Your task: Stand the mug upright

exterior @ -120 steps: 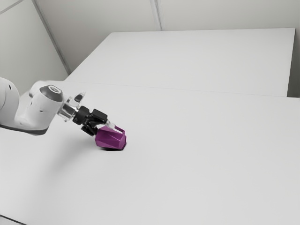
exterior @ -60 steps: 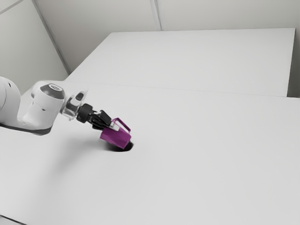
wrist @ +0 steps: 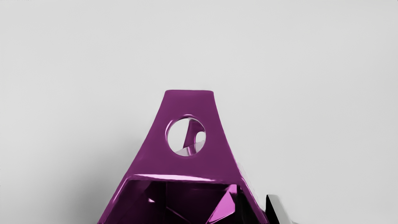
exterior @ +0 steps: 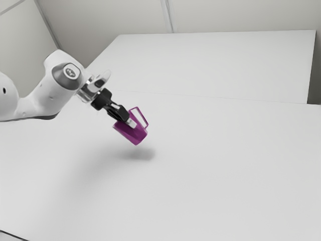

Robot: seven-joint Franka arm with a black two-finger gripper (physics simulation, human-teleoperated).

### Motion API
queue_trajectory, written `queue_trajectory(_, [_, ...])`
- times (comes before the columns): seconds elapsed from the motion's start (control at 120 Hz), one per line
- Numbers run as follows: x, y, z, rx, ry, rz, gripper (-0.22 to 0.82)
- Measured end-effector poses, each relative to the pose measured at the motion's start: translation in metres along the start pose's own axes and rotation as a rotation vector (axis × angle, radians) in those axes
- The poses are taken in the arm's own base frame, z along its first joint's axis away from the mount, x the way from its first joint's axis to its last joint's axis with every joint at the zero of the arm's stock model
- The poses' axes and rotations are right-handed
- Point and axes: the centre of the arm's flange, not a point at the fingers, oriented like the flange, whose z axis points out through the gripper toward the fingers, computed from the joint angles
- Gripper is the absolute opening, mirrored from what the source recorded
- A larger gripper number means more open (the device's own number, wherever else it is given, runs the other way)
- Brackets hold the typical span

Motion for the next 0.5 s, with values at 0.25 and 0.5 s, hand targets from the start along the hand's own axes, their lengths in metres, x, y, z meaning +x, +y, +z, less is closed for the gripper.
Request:
queue_trajectory(0.25, [-0.017,0.077,-0.011,0.261,-0.167,0.081,-0.17])
queue_trajectory(0.5, [-0.053,0.106,0.011,0.452,-0.252,0.061,-0.17])
